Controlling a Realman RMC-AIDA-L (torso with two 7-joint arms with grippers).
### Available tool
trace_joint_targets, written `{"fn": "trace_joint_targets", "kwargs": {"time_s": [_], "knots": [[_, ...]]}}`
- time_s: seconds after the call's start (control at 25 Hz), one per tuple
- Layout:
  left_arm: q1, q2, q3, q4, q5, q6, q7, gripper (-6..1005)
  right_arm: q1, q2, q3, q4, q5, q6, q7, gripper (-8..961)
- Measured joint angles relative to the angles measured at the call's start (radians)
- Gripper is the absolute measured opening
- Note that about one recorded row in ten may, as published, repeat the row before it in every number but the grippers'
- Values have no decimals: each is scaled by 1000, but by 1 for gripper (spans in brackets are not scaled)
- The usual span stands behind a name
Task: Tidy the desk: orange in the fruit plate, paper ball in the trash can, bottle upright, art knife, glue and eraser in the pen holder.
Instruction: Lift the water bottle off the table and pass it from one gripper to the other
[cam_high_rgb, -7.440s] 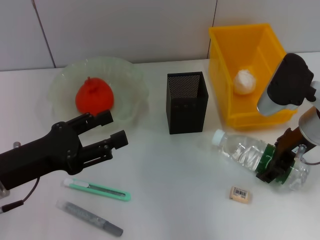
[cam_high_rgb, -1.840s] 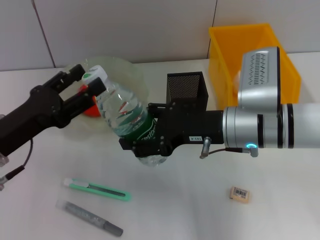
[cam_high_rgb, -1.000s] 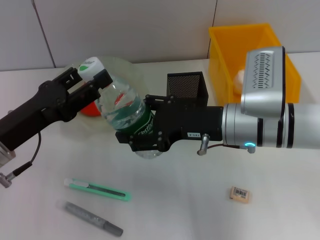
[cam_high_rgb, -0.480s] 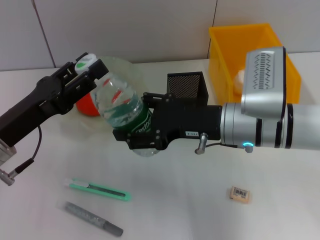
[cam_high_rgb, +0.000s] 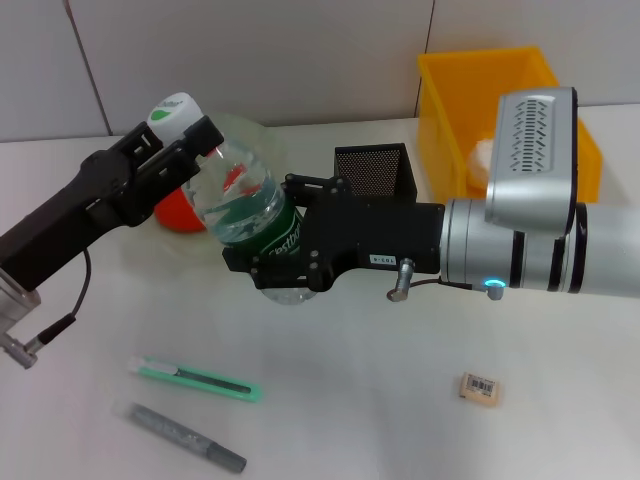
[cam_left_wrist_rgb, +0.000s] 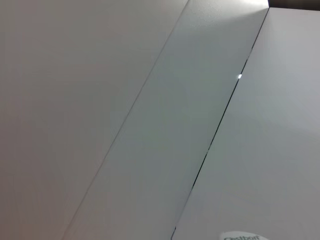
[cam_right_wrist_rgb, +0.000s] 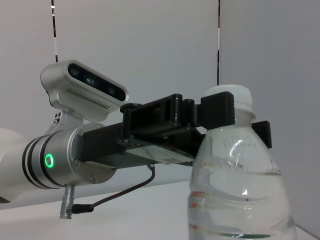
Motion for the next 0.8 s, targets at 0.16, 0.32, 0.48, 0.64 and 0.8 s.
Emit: {"fn": "trace_joint_targets", "kwargs": {"time_s": [0.16, 0.32, 0.48, 0.64, 0.8], "knots": [[-10, 0, 2, -5, 0, 0, 6, 670, 3, 0, 0, -6, 0, 0, 0, 759], [-13, -1, 3, -6, -6, 0, 23, 669, 3, 0, 1, -8, 4, 2, 1, 760], [-12, -1, 3, -7, -16, 0, 51, 667, 4, 0, 1, -15, 35, 3, 2, 760], [-12, -1, 3, -10, -17, 1, 60, 666, 8, 0, 6, -19, 41, 4, 9, 760], [-13, -1, 3, -20, -30, 2, 74, 664, 11, 0, 2, -19, 41, 4, 11, 760]]}}
